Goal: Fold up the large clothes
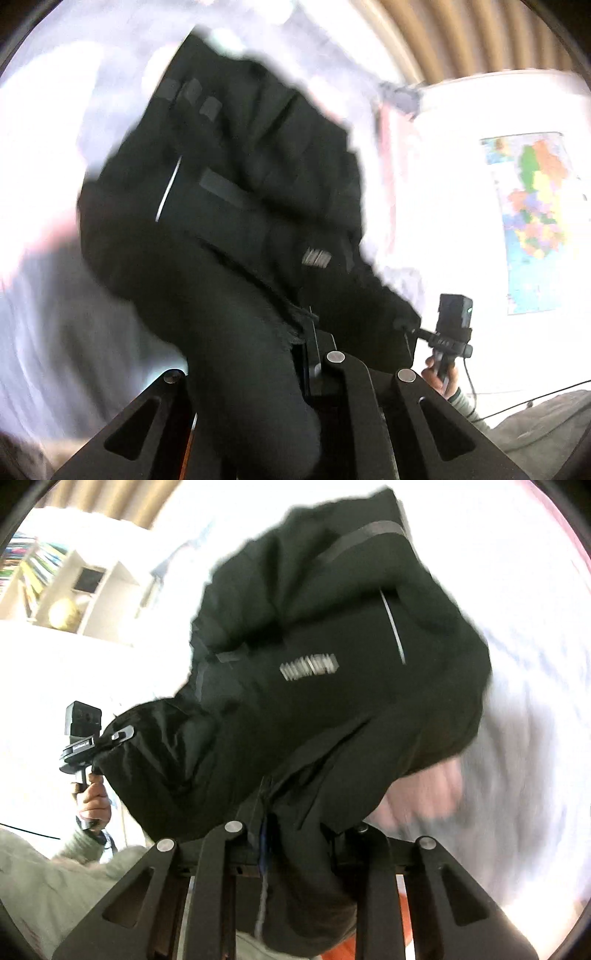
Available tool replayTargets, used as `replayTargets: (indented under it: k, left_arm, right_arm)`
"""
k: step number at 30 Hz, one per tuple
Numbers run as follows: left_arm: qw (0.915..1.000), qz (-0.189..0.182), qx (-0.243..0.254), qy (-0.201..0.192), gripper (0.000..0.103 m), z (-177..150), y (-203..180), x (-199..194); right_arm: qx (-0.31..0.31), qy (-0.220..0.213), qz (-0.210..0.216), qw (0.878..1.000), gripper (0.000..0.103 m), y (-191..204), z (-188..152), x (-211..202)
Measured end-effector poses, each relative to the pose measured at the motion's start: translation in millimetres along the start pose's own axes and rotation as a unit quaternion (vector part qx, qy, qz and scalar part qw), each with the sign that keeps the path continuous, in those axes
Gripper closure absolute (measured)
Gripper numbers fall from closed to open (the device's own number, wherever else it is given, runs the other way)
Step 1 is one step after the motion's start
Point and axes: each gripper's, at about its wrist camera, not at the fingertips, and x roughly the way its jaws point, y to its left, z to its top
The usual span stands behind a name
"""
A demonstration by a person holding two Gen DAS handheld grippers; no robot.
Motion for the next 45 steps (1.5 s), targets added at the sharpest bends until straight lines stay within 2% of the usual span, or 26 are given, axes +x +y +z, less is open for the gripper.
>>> replayTargets:
  k: [3, 7, 12, 16, 19, 24, 27, 30, 34, 37, 41, 45]
  left_arm:
    - [0.9989, -0.02, 0.015, -0.038, 0.092, 38, -12, -20]
    - [0.9973, -0.023, 0.024, -0.065, 0.092, 69, 6, -65]
    - [0.9957, -0.028, 0.017, -0.087, 0.092, 105, 9, -76]
    - [0.9957, -0.027, 0.01, -0.088, 0.092, 129, 19, -79]
    - [0.9964, -0.01, 0.008, -0.083, 0.091, 151, 24, -68]
    - [0.997, 0.026, -0.011, -0.072, 0.091, 196, 46, -33]
    - [0.9963, 0.055, -0.03, -0.059, 0.09, 224, 68, -2]
    - [0.9941, 0.085, -0.056, -0.038, 0.09, 242, 91, 33]
    - [0.9886, 0.12, -0.088, -0.022, 0.089, 250, 110, 68]
    - [0.9844, 0.153, -0.081, -0.028, 0.089, 249, 109, 81]
    - [0.981, 0.178, -0.068, -0.035, 0.089, 244, 97, 74]
    - [0.9778, 0.203, -0.036, -0.035, 0.087, 233, 73, 54]
  right_arm:
    - [-0.004, -0.031, 0.017, 0.999, 0.076, 11, 29, -18]
    - [-0.012, -0.075, 0.024, 0.997, 0.076, 26, 63, -38]
    - [-0.009, -0.124, 0.011, 0.992, 0.076, 30, 108, -66]
    - [0.009, -0.139, -0.001, 0.99, 0.076, 24, 150, -72]
    - [0.02, -0.131, -0.012, 0.991, 0.076, 20, 184, -62]
    - [0.052, -0.111, -0.03, 0.992, 0.075, 2, 244, -22]
    - [0.084, -0.093, -0.041, 0.991, 0.075, -21, 276, 11]
    - [0.109, -0.072, -0.052, 0.99, 0.075, -43, 294, 43]
    - [0.156, -0.04, -0.047, 0.986, 0.075, -76, 311, 87]
    - [0.169, -0.033, -0.048, 0.984, 0.074, -83, 316, 100]
    - [0.175, -0.02, -0.056, 0.983, 0.074, -80, 319, 100]
    - [0.165, -0.013, -0.064, 0.984, 0.07, -64, 319, 82]
